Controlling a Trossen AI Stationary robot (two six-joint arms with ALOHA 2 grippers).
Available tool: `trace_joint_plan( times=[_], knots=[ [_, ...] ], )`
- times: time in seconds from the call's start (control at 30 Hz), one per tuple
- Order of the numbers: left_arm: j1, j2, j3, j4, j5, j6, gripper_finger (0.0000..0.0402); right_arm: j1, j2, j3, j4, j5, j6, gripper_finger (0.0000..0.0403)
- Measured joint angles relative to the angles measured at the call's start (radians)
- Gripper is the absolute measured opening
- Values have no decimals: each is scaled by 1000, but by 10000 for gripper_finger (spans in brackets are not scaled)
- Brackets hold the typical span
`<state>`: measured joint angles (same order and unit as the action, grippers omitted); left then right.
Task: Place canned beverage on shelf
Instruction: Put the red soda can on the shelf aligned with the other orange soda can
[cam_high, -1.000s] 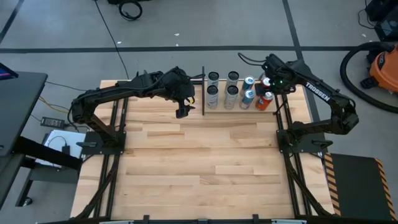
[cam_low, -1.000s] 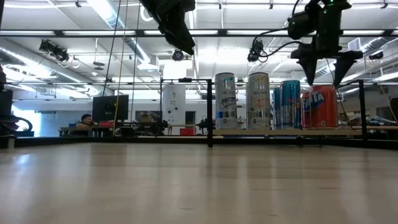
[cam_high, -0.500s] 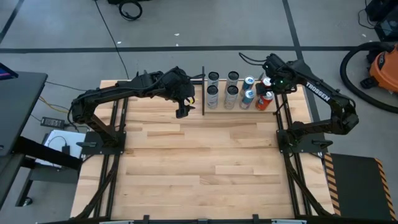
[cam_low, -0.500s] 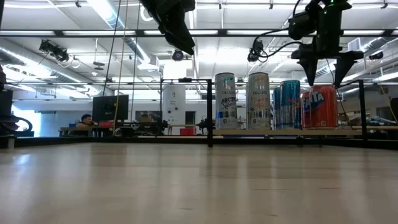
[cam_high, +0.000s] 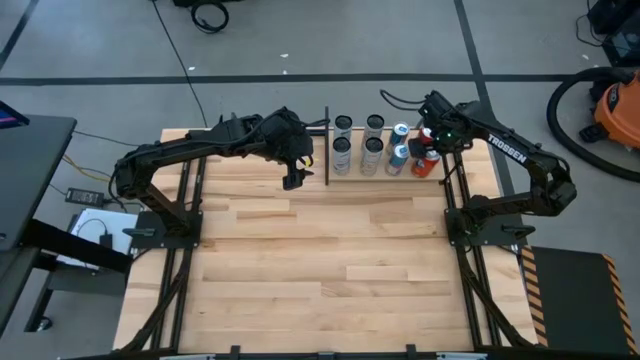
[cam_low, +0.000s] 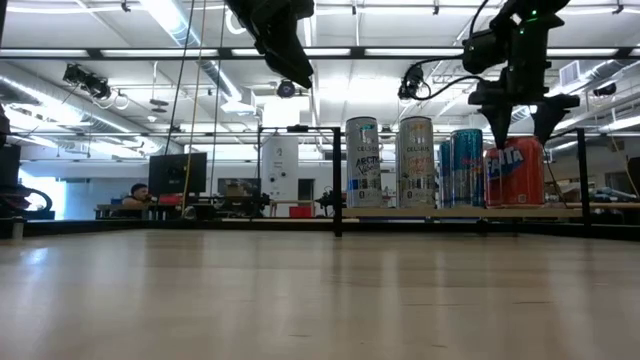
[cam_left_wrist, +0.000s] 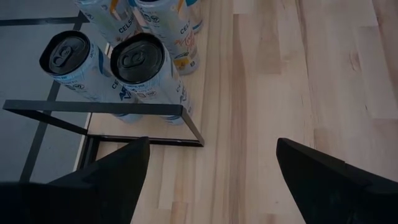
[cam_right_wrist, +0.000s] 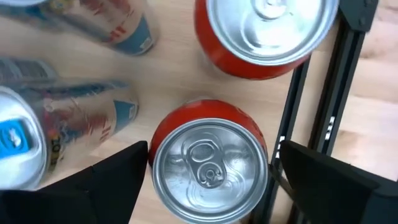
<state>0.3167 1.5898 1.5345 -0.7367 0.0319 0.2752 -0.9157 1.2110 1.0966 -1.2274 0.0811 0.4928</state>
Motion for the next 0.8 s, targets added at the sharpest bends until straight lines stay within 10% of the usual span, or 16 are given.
trace_joint_plan(
  times=[0.43,0.8],
  knots=[
    [0,0,0,5,0,0,353,-16,-1,2,2,-3,-336,273],
    [0,0,0,6,0,-1,353,-24,-3,4,-21,-17,-717,280]
  ],
)
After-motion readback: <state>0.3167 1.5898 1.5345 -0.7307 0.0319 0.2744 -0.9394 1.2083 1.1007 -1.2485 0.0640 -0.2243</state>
